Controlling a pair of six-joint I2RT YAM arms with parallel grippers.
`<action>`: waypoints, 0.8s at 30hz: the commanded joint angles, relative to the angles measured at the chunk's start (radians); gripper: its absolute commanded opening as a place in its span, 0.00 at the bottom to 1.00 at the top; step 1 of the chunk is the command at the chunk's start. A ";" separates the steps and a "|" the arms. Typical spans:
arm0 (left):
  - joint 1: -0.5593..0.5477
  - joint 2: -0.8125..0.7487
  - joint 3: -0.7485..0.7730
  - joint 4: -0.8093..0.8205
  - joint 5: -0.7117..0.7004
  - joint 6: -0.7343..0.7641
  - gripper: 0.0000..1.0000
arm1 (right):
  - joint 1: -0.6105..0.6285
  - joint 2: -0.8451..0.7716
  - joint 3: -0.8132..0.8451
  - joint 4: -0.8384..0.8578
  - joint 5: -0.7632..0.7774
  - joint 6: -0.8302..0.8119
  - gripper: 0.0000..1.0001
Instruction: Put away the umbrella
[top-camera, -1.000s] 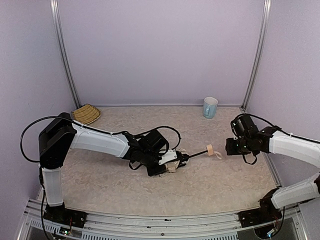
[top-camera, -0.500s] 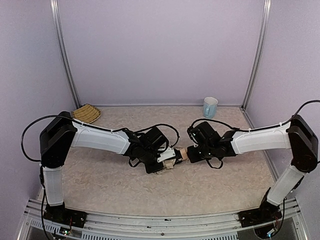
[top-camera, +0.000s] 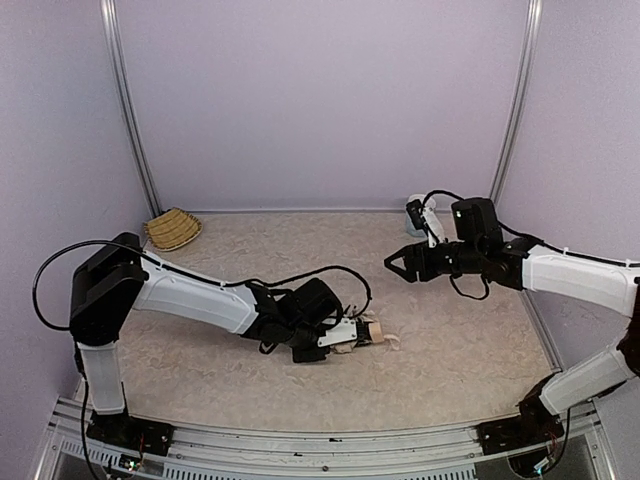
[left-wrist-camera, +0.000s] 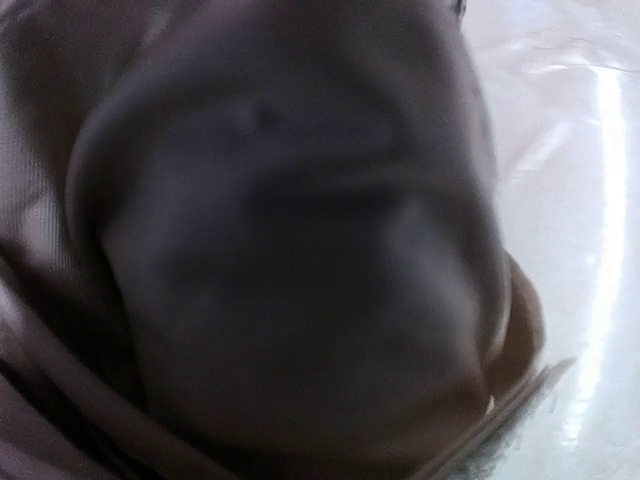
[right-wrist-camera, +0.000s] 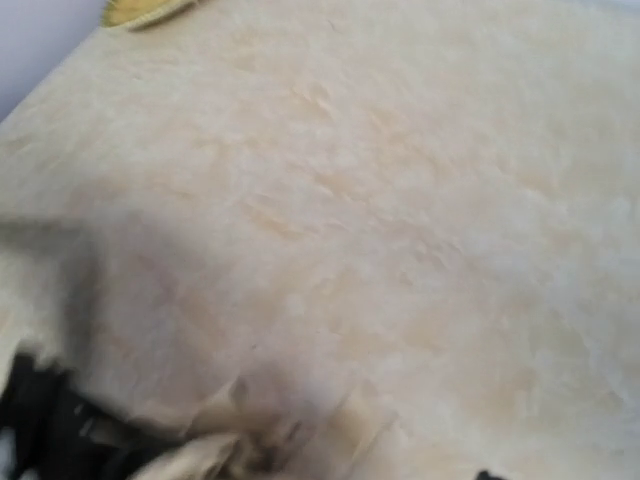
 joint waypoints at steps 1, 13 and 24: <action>-0.071 -0.022 -0.122 0.050 -0.014 0.084 0.00 | -0.063 0.144 0.113 -0.152 -0.161 0.064 0.61; -0.125 -0.015 -0.151 0.030 -0.084 0.131 0.00 | -0.074 0.389 0.014 -0.106 -0.320 0.249 0.53; -0.125 0.000 -0.132 0.014 -0.073 0.126 0.00 | 0.002 0.674 0.077 0.169 -0.538 0.406 0.52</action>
